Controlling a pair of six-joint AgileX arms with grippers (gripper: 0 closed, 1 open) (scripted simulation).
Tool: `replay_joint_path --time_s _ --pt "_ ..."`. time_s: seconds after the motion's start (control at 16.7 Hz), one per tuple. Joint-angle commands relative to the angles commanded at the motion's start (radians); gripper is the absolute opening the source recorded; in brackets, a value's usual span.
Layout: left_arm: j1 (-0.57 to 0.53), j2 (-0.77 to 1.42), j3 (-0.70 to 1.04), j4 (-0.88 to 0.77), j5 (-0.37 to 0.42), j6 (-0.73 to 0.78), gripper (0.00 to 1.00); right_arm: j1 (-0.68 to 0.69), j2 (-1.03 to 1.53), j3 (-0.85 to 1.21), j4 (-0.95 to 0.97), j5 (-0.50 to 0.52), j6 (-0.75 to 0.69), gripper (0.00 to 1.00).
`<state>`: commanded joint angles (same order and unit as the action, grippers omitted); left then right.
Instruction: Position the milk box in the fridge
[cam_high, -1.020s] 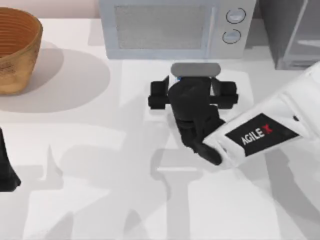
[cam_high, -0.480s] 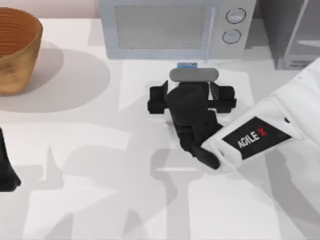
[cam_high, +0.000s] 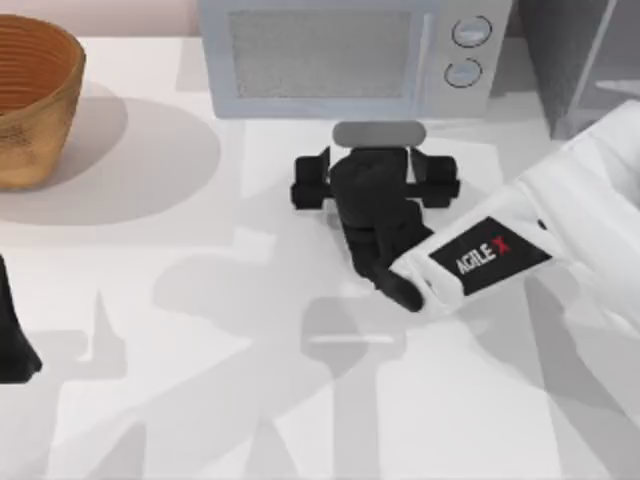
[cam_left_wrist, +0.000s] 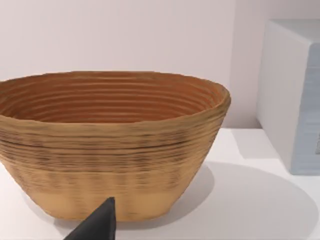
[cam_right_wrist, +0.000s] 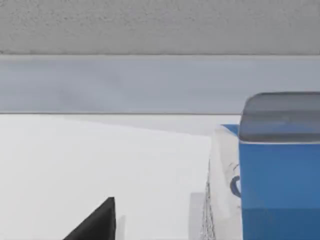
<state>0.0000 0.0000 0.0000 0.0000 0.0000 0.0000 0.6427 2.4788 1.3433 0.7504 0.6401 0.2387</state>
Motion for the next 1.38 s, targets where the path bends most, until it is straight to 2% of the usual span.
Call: replay_joint_path --time_s 0.36,1.14,1.38 --pt "0.0 0.0 0.0 0.0 0.0 0.0 1.0 -0.011 0.002 0.045 -0.036 -0.007 -0.005 1.0" --pt "0.0 0.0 0.0 0.0 0.0 0.0 1.0 -0.011 0.002 0.045 -0.036 -0.007 -0.005 0.02" --pt "0.0 0.0 0.0 0.0 0.0 0.0 1.0 -0.011 0.002 0.045 -0.036 -0.007 -0.005 0.0"
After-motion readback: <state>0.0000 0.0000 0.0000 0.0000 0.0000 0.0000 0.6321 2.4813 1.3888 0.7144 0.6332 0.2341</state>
